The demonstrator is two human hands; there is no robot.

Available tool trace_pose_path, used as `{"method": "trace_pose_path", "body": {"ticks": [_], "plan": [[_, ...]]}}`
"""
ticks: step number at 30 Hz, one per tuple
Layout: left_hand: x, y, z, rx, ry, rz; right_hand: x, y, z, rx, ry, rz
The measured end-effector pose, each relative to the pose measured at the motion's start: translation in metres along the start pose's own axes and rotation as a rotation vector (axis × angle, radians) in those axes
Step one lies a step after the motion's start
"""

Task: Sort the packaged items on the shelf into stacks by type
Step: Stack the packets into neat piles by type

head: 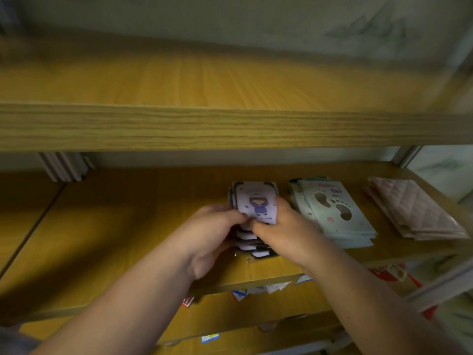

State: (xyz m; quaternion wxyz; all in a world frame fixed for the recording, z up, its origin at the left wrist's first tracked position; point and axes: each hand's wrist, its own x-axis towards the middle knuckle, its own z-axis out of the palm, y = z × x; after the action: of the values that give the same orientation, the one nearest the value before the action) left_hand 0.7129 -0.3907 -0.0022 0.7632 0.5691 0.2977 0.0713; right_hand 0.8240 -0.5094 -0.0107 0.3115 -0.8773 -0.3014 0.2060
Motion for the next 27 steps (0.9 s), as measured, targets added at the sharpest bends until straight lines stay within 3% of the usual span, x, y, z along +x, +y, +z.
{"method": "trace_pose_path", "body": {"ticks": [5,11,15,22,24,27], "plan": [[0.000,0.013,-0.003,-0.109,-0.056,-0.078,0.001,0.007,0.002,-0.078,0.006,0.006],[0.008,0.020,0.003,-0.115,-0.067,-0.192,0.007,0.011,-0.004,0.286,-0.068,-0.073],[0.019,0.022,0.009,-0.091,-0.041,-0.258,0.005,0.023,0.004,0.477,-0.021,-0.041],[0.021,0.002,0.013,0.085,0.062,0.032,-0.004,0.026,-0.003,0.472,-0.001,0.025],[0.016,-0.003,0.010,0.087,0.042,0.088,0.001,0.021,-0.010,0.627,-0.027,0.034],[0.012,-0.005,0.002,0.234,0.063,0.248,0.010,0.017,-0.007,0.695,0.039,-0.144]]}}
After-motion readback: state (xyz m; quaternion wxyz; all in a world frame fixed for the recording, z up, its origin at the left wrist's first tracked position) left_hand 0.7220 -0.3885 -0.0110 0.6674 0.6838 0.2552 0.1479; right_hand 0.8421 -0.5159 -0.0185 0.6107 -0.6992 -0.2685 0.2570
